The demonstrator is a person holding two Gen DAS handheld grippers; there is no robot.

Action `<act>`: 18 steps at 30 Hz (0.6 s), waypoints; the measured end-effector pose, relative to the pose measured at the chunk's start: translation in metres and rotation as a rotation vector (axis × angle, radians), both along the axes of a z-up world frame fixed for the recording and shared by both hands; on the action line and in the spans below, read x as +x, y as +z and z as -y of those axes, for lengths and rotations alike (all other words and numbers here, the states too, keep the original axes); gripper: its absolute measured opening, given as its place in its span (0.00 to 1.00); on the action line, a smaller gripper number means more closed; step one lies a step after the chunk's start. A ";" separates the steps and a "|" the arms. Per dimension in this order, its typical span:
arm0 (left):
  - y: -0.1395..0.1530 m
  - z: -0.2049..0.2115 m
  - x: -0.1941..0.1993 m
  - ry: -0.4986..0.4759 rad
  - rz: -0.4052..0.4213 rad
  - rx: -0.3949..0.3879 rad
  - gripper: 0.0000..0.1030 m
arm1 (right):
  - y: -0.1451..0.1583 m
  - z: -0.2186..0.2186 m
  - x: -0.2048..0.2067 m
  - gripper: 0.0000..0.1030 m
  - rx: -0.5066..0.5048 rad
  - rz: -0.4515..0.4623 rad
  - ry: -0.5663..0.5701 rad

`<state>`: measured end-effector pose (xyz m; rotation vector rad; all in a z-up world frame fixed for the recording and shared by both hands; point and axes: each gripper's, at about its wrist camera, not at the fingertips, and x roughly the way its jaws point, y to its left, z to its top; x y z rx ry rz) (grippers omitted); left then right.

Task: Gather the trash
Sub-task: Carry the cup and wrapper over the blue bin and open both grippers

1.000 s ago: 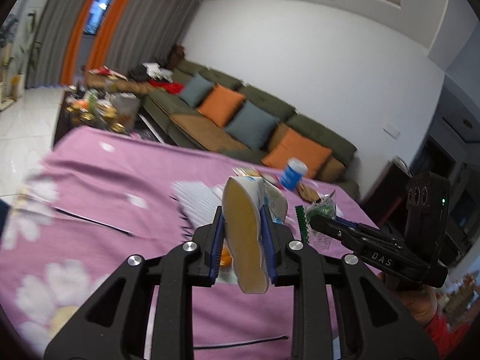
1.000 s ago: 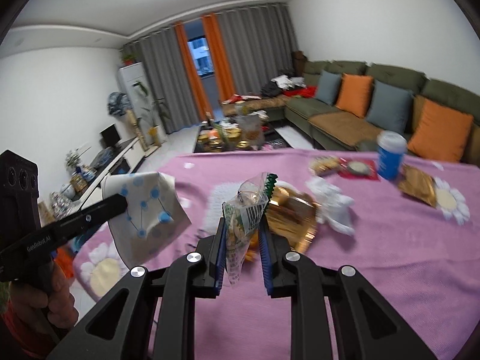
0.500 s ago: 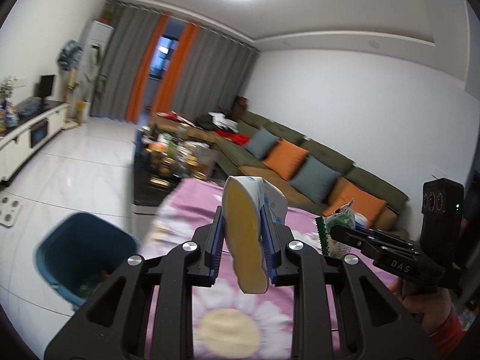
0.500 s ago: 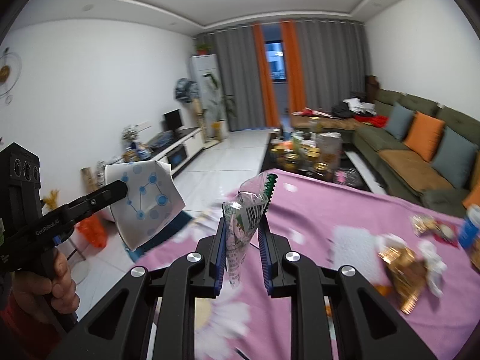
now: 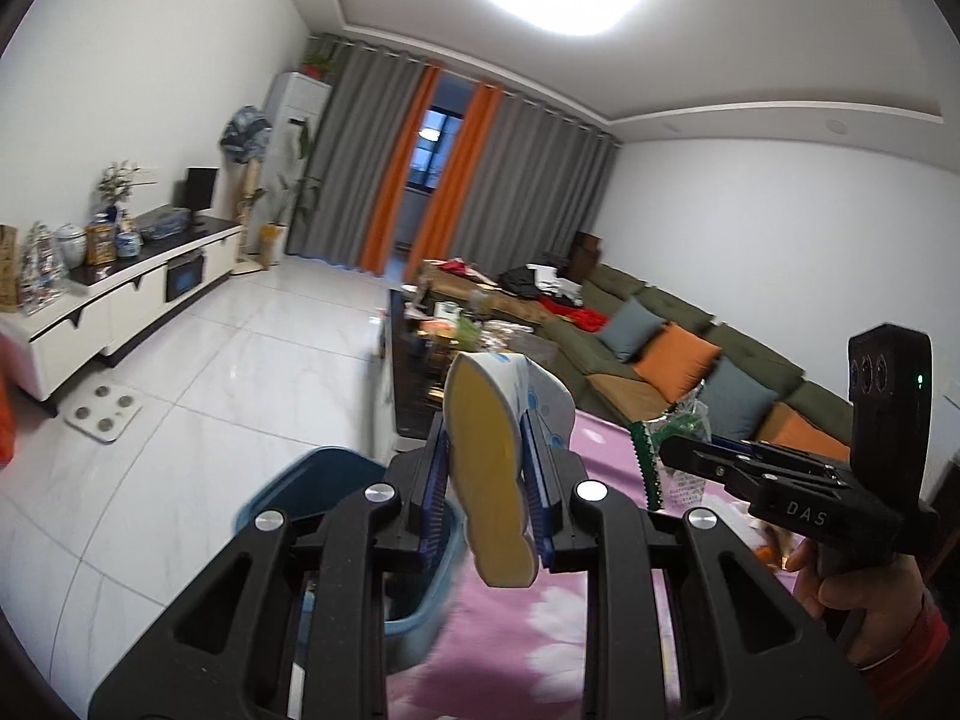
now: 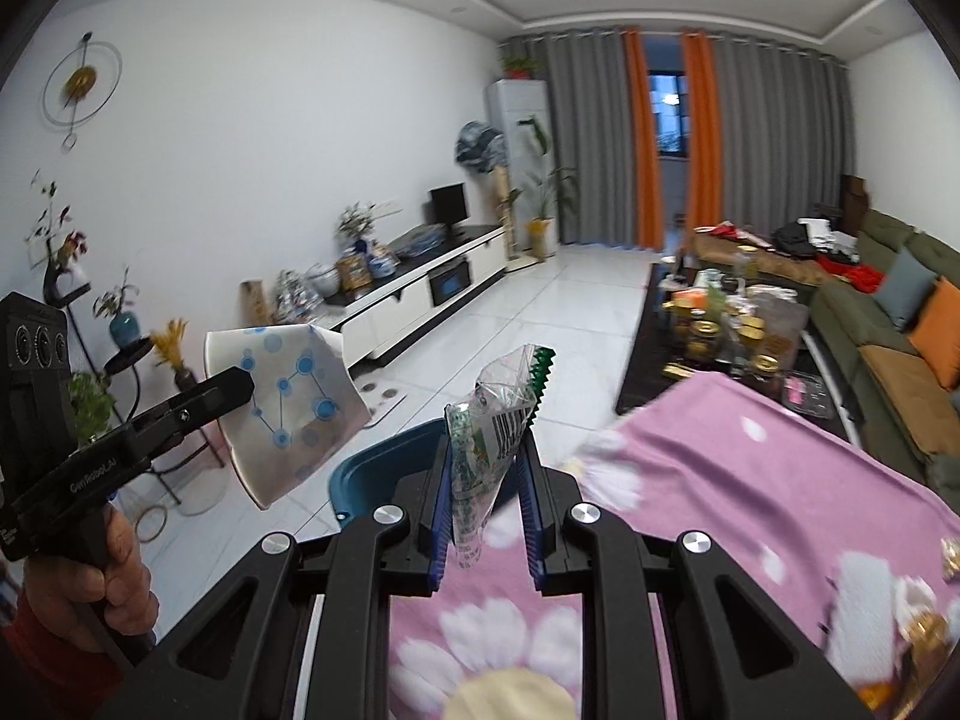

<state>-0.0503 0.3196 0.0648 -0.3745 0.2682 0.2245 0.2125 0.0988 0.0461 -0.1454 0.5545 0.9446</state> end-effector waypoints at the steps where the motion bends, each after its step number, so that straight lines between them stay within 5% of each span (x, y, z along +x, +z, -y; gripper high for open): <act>1: -0.002 -0.007 -0.003 0.012 -0.004 -0.003 0.23 | -0.002 -0.011 0.002 0.18 -0.014 -0.002 0.015; 10: -0.033 -0.065 -0.009 0.103 -0.091 -0.036 0.23 | -0.035 -0.086 0.028 0.18 -0.120 -0.076 0.087; 18: -0.075 -0.089 0.053 0.129 -0.197 -0.067 0.23 | -0.069 -0.131 0.047 0.18 -0.207 -0.134 0.118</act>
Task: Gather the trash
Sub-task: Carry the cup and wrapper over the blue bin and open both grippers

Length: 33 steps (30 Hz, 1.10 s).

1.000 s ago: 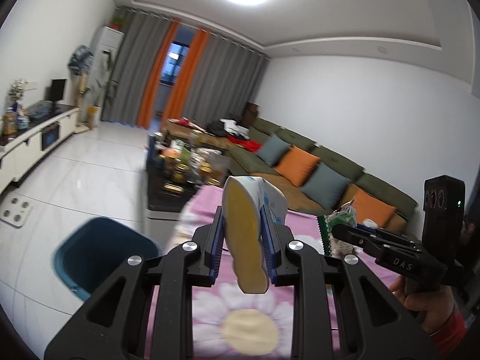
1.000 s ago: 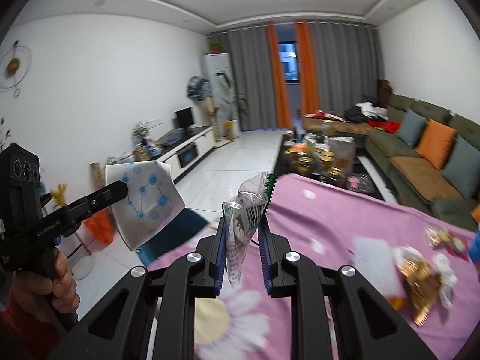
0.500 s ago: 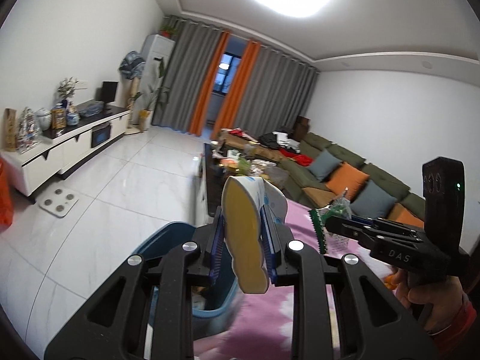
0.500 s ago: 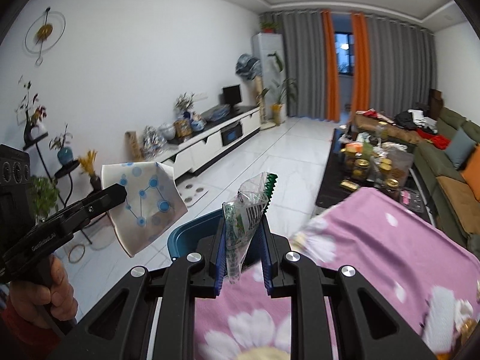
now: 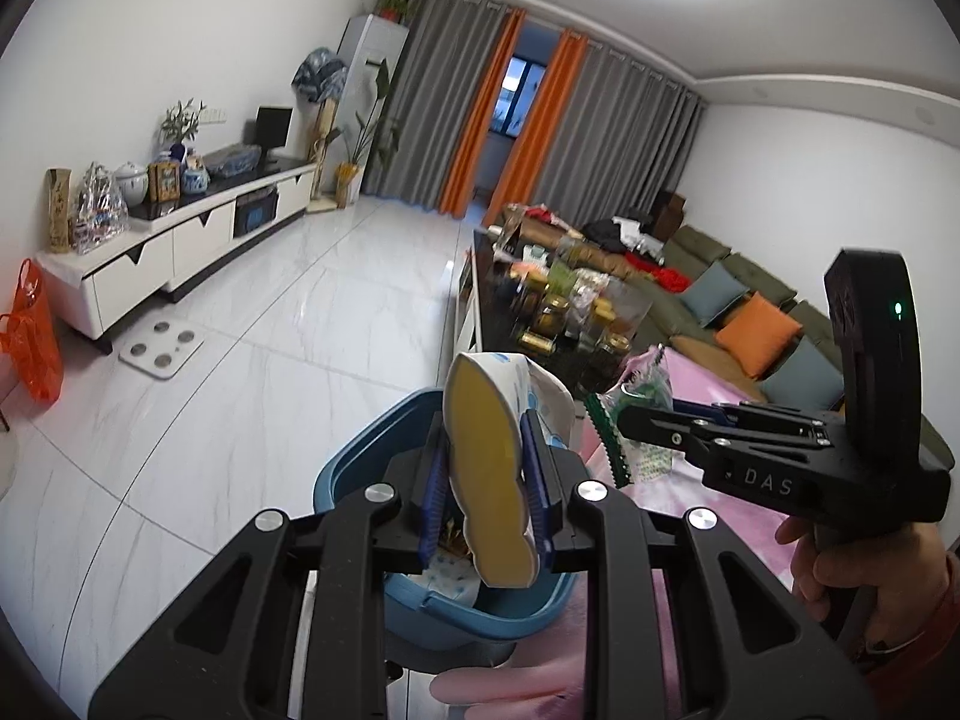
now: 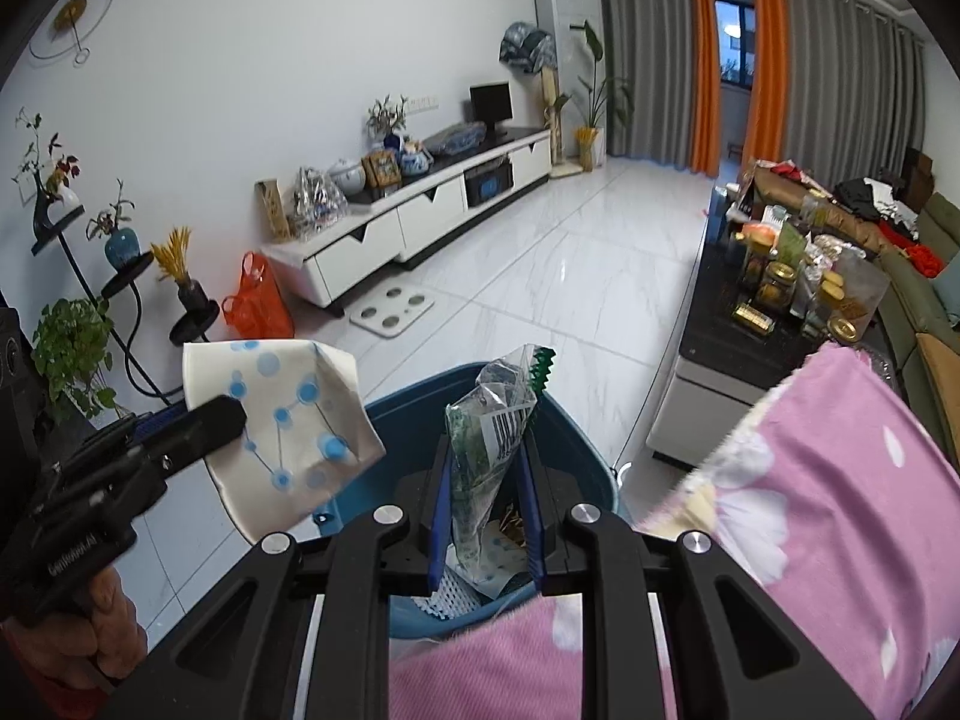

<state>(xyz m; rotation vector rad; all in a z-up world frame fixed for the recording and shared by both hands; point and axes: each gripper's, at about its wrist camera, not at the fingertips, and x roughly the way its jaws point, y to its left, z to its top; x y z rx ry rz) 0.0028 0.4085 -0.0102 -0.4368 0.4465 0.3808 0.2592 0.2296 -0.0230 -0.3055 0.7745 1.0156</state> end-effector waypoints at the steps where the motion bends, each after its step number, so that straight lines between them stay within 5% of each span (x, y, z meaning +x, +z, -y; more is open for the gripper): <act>1: -0.005 -0.001 0.012 -0.001 -0.009 -0.002 0.23 | -0.003 -0.003 0.001 0.18 -0.007 -0.004 0.002; 9: -0.045 -0.001 0.069 0.010 -0.092 -0.001 0.24 | -0.032 -0.028 0.021 0.20 -0.086 -0.051 0.021; 21: -0.087 -0.010 0.112 0.047 -0.188 0.018 0.32 | -0.047 -0.039 0.037 0.38 -0.114 -0.090 0.031; 25: -0.092 -0.011 0.112 0.049 -0.182 0.006 0.49 | -0.046 -0.037 0.038 0.52 -0.100 -0.100 0.029; 33: -0.079 -0.002 0.101 0.075 -0.152 0.029 0.62 | -0.036 -0.026 0.039 0.59 -0.060 -0.097 0.004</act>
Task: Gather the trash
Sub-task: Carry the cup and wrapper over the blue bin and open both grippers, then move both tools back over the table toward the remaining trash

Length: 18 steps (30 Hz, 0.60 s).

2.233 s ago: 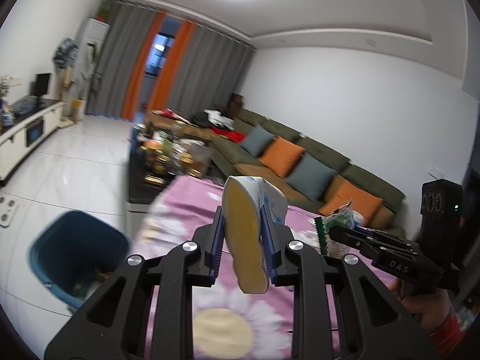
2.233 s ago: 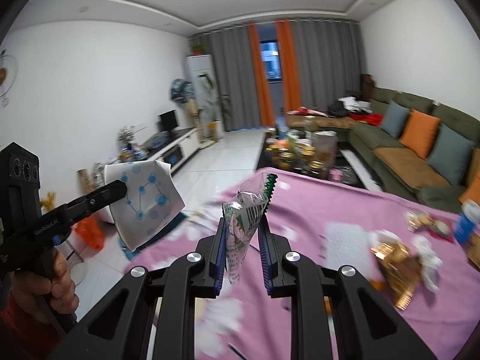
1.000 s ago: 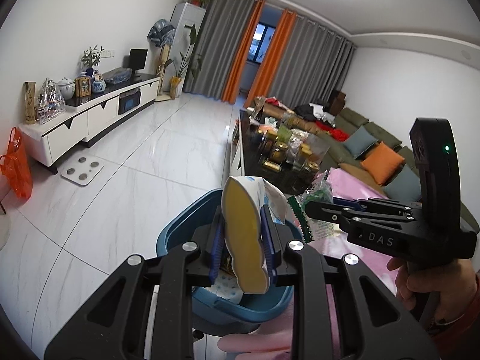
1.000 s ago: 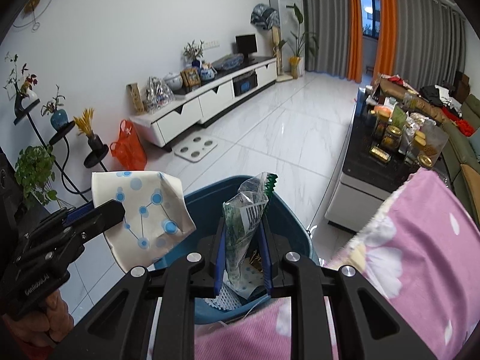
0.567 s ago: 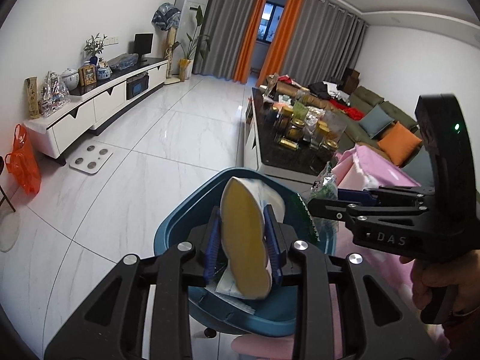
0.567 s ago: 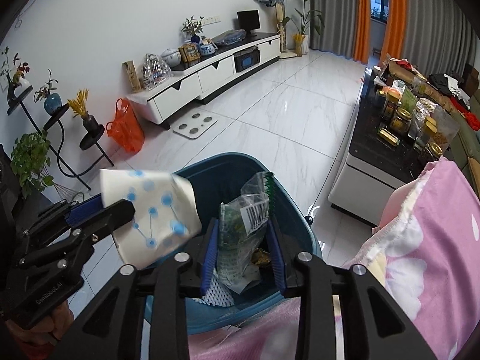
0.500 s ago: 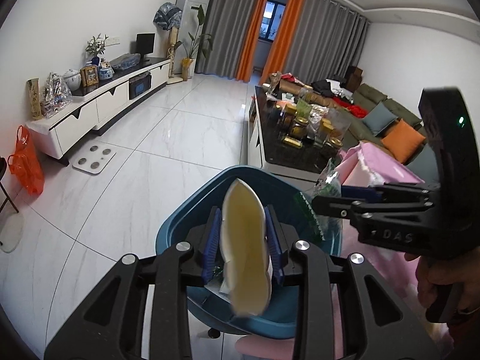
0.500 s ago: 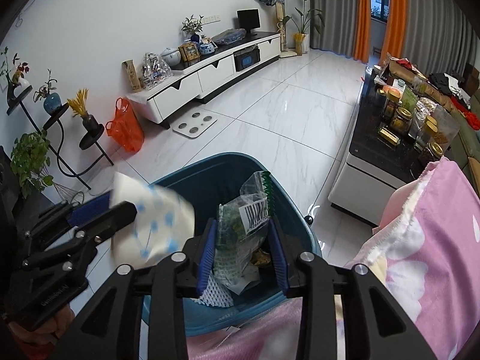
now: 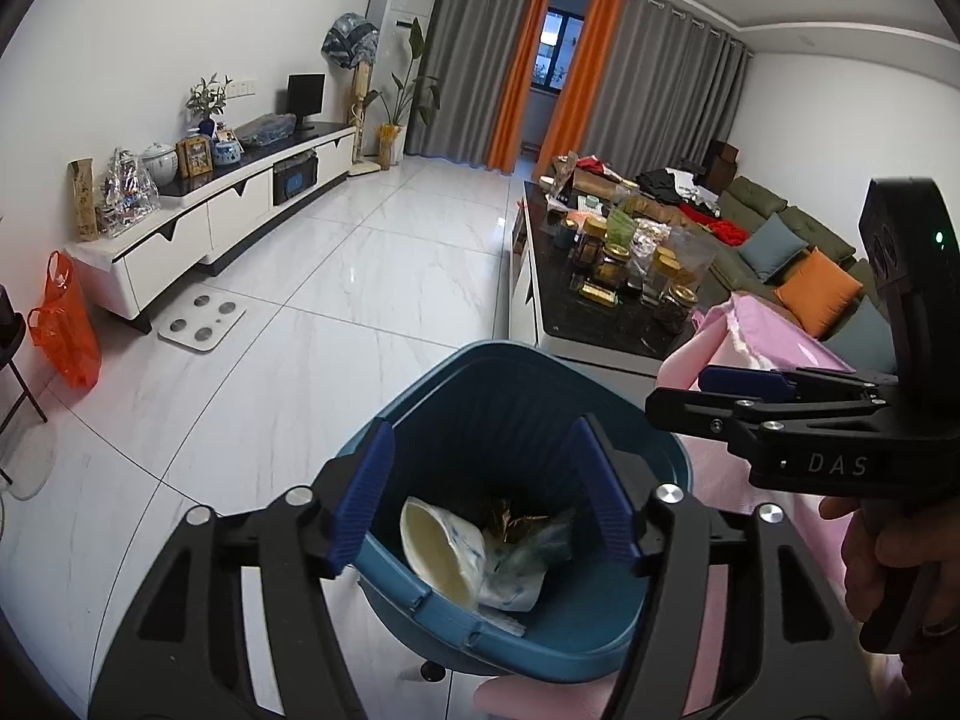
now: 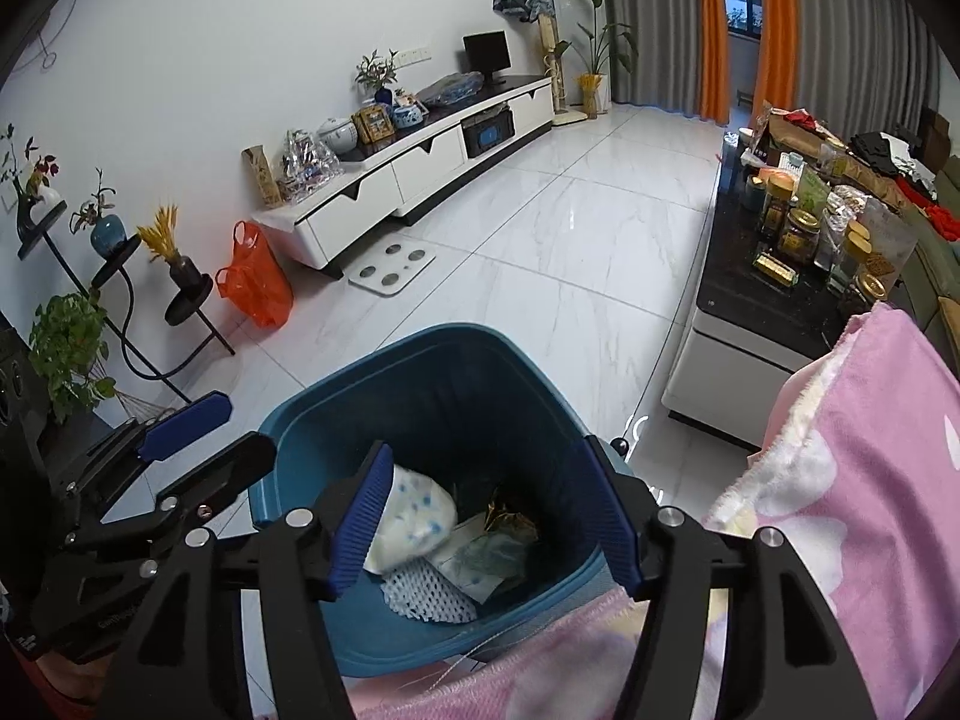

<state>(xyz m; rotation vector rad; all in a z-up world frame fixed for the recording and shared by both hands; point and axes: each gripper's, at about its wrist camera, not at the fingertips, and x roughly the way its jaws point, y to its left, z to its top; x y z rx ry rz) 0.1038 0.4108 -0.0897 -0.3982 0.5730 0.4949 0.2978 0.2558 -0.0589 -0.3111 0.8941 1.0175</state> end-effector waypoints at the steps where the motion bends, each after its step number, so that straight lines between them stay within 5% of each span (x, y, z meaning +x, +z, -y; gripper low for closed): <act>1: 0.003 0.002 -0.001 0.005 0.004 0.012 0.65 | 0.003 0.002 -0.001 0.59 0.007 0.000 0.000; 10: 0.042 0.029 -0.046 0.010 0.082 0.086 0.92 | 0.034 0.035 -0.021 0.70 0.078 0.079 -0.029; 18: 0.087 0.080 -0.078 -0.035 0.160 0.147 0.94 | 0.063 0.102 -0.049 0.89 0.144 0.199 -0.127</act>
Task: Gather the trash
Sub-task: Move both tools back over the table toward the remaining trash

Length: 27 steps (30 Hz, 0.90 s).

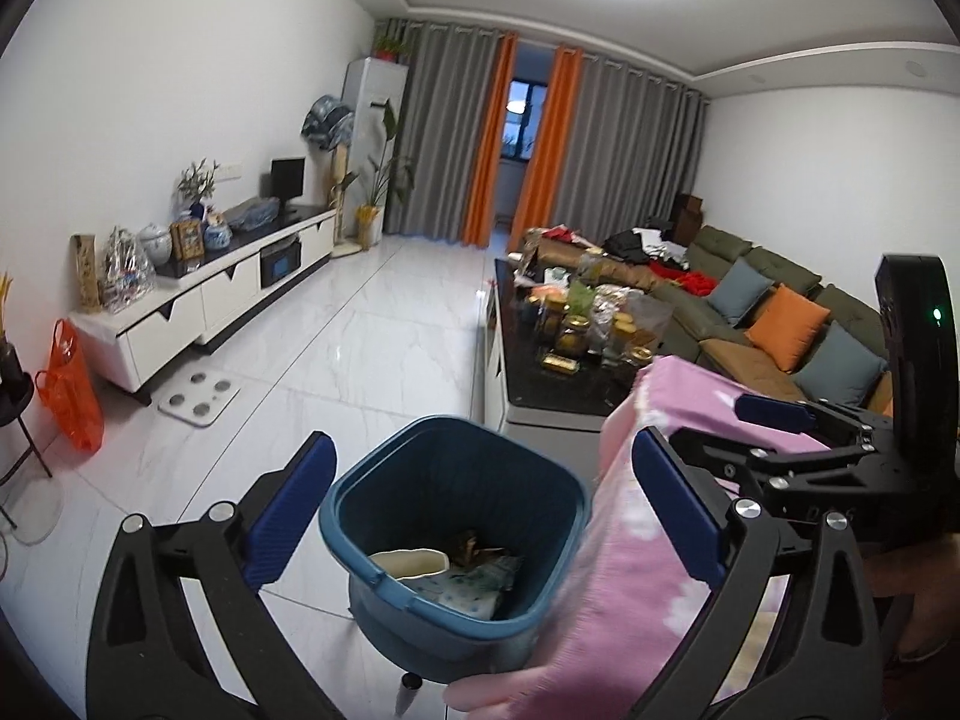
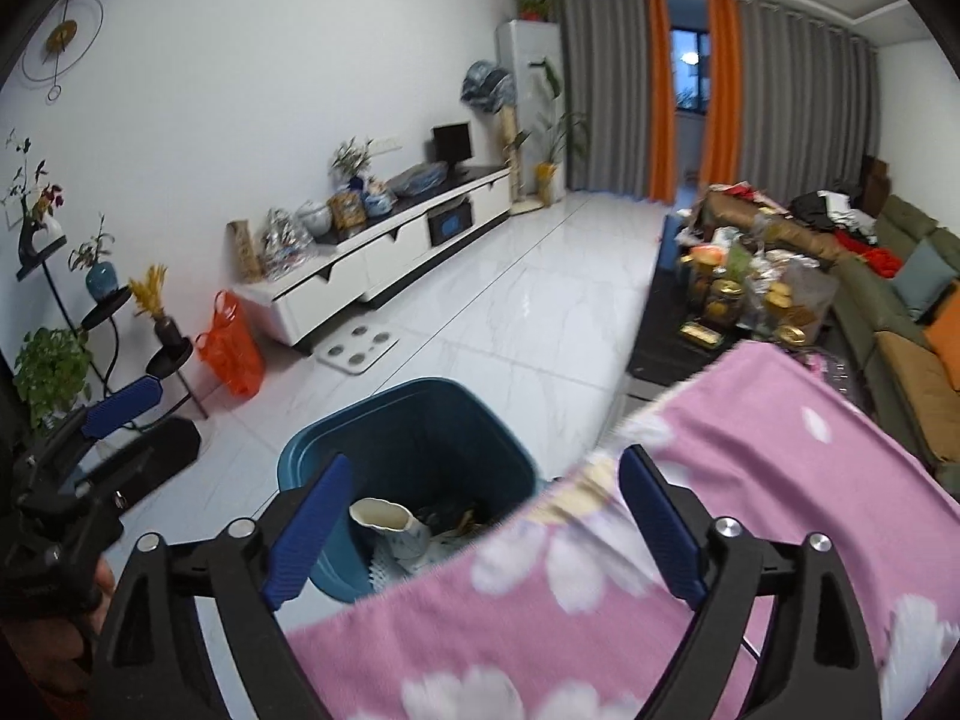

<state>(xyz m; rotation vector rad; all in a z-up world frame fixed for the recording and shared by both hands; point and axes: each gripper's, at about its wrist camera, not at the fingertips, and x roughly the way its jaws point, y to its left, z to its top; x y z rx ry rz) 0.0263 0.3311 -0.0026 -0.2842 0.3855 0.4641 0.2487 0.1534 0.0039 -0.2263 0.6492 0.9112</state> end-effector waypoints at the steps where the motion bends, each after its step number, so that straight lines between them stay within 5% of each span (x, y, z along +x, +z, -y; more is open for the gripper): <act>1: 0.005 0.007 -0.003 -0.009 0.008 0.007 0.94 | 0.003 0.010 -0.004 0.91 0.008 0.015 -0.016; 27: 0.058 0.220 -0.032 -0.392 0.124 0.116 0.94 | 0.024 0.265 -0.119 0.93 0.161 0.224 -0.517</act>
